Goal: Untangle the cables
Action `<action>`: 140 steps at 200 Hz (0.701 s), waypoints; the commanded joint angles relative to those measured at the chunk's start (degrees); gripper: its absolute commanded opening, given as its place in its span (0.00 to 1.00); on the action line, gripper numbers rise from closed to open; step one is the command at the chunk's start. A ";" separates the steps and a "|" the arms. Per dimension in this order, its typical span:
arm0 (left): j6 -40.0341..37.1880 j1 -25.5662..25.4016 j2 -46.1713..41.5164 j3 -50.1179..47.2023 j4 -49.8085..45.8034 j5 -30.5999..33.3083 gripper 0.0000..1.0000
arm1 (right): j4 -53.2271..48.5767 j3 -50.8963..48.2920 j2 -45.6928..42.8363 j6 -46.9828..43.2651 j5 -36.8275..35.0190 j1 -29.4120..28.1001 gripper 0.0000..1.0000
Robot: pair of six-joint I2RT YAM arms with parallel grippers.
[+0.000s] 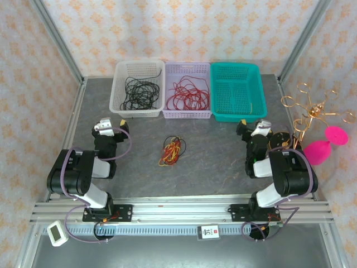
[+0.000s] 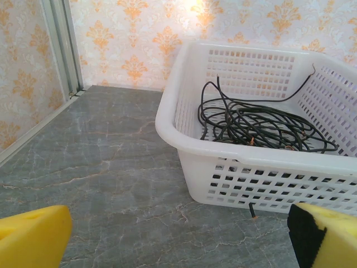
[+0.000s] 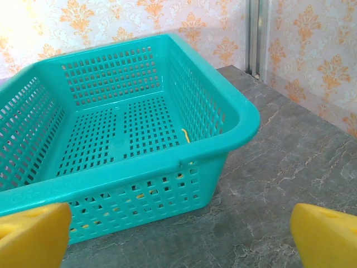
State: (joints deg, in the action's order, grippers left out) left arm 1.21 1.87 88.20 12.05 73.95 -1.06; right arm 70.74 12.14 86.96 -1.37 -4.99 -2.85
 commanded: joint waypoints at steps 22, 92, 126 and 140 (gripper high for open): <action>0.10 -0.29 -0.22 0.23 1.94 -0.13 1.00 | 1.34 0.43 0.15 0.14 -1.42 -0.28 1.00; -0.26 -0.76 -0.23 -0.01 2.16 0.43 1.00 | 1.42 0.35 0.15 0.06 -1.39 -0.29 1.00; -0.32 -0.86 -0.25 -0.01 2.16 0.53 1.00 | 1.35 0.49 0.15 0.13 -1.43 -0.26 1.00; -0.33 -0.86 -0.22 0.02 2.16 0.53 1.00 | 1.36 0.41 0.24 0.12 -1.42 -0.29 1.00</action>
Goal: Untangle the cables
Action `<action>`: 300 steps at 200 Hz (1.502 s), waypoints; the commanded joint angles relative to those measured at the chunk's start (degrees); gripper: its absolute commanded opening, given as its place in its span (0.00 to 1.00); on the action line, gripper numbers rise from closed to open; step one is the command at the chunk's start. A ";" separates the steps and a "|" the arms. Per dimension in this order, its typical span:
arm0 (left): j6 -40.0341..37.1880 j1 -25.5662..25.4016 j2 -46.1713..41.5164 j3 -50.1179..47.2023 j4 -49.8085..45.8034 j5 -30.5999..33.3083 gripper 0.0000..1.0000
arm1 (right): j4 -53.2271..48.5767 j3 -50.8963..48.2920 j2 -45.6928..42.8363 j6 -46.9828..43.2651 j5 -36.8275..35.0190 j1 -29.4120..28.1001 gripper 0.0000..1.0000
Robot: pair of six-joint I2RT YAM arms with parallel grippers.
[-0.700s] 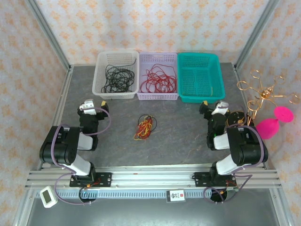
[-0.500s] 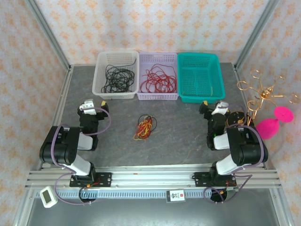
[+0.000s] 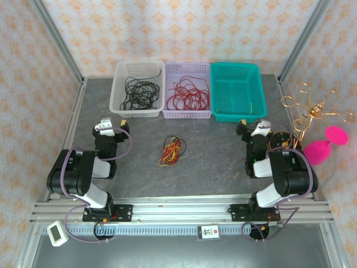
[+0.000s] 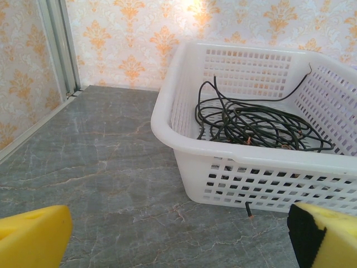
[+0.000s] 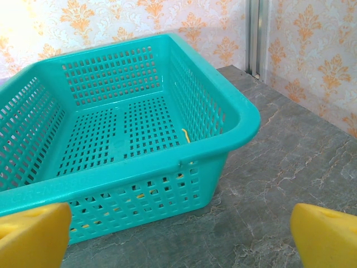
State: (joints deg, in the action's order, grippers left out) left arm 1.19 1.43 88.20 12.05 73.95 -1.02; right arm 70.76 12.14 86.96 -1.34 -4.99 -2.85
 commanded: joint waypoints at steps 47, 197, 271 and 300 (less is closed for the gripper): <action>-0.27 -0.44 -0.23 0.04 2.15 0.40 0.99 | 1.40 0.39 0.15 0.15 -1.42 -0.31 1.00; -1.11 -2.22 -2.56 -2.45 4.85 4.32 1.00 | 0.43 -1.32 -5.15 -2.78 -2.61 -2.77 1.00; 2.24 -7.08 -25.14 3.14 -31.05 7.27 0.99 | -50.18 12.29 -28.55 20.91 -0.65 -4.33 0.90; 10.87 -7.23 -28.75 9.47 -45.06 1.93 0.93 | -62.47 17.20 -28.62 19.96 10.00 -9.15 0.77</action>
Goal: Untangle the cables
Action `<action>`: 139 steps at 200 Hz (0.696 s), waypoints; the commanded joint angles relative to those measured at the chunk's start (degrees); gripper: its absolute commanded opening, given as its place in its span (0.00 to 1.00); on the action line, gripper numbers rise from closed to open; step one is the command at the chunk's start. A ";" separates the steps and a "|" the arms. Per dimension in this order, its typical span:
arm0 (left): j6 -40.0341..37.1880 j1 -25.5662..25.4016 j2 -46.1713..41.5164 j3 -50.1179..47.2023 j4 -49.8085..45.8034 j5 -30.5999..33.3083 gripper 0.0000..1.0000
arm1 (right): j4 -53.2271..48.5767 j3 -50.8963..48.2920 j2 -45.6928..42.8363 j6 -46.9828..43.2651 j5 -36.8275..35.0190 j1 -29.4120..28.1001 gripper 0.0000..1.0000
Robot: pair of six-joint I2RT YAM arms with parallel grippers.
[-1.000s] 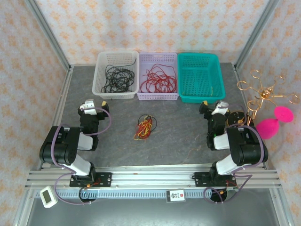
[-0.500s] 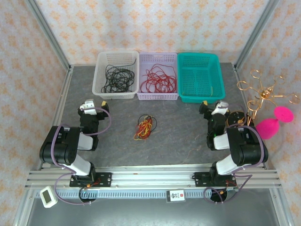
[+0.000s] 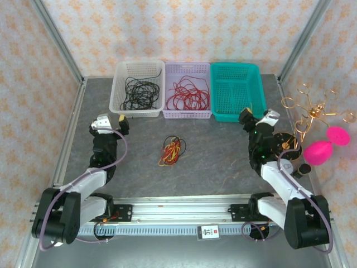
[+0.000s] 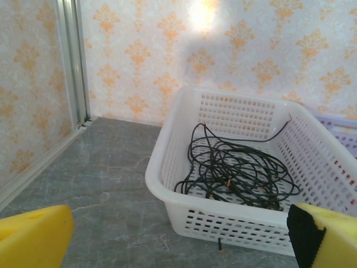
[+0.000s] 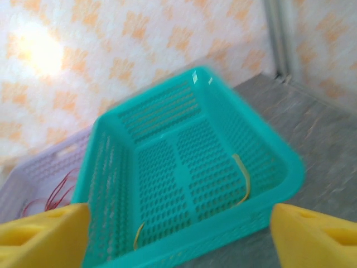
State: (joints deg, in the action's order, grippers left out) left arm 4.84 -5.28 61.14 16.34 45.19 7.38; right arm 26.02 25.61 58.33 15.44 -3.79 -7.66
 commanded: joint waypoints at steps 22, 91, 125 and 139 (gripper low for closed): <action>13.14 -3.40 -0.94 7.43 -20.95 -9.69 0.83 | -24.17 5.66 0.05 1.25 6.52 -13.34 0.74; 15.99 -8.26 -3.09 6.76 -27.33 -20.03 0.69 | -26.52 14.87 11.91 -6.22 21.59 -28.94 0.57; 14.86 -9.44 -3.30 8.35 -29.59 -23.93 0.64 | -28.42 23.76 18.99 -10.42 23.50 -36.09 0.55; 14.93 -9.70 -3.24 8.28 -29.43 -25.55 0.62 | -28.73 26.24 22.31 -13.37 28.17 -37.04 0.52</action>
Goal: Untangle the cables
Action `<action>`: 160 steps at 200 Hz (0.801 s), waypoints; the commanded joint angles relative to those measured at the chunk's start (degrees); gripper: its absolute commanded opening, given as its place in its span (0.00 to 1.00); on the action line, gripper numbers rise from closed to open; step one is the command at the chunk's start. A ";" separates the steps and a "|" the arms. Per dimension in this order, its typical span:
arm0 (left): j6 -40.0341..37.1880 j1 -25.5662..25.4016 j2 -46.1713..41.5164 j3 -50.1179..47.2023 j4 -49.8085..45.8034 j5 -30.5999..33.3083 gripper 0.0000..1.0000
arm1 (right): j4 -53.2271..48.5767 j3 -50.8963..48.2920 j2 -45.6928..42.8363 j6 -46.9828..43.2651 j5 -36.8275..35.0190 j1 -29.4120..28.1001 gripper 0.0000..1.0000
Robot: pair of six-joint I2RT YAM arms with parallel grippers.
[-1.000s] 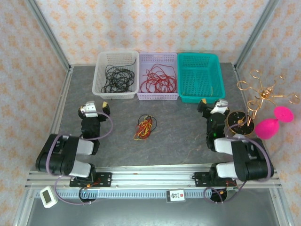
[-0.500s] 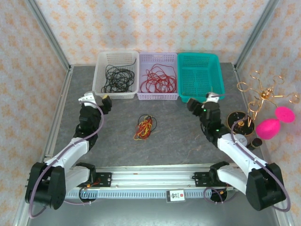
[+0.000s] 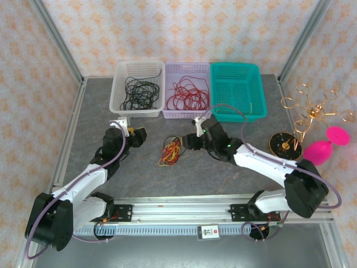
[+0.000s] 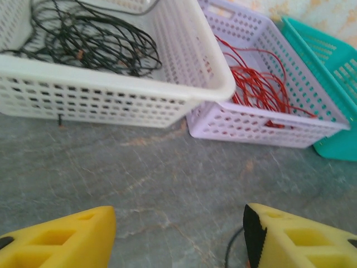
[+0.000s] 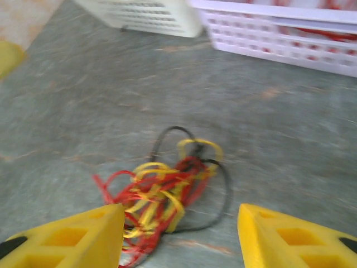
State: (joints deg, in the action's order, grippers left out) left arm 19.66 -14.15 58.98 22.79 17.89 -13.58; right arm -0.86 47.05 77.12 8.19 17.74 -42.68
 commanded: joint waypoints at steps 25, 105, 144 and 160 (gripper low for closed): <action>0.13 -1.29 -0.29 1.74 -2.22 -7.11 0.56 | -5.47 10.59 9.76 -11.56 8.85 -3.07 0.50; -0.06 -2.01 -0.38 2.44 -2.82 -9.61 0.54 | -10.30 19.29 22.40 -16.89 8.34 -3.11 0.42; -0.22 -2.06 -0.85 2.57 -2.74 -9.55 0.54 | -10.26 19.20 22.51 -16.41 5.99 -3.11 0.13; -0.36 -2.25 -0.89 2.75 -2.39 -10.75 0.54 | -11.03 19.46 20.98 -16.00 4.26 -3.12 0.00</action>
State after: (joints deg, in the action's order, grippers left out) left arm 19.64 -15.77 58.96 23.64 15.68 -22.20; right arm -9.93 64.51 100.03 -7.55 24.82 -45.60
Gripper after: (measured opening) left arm 0.541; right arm 0.056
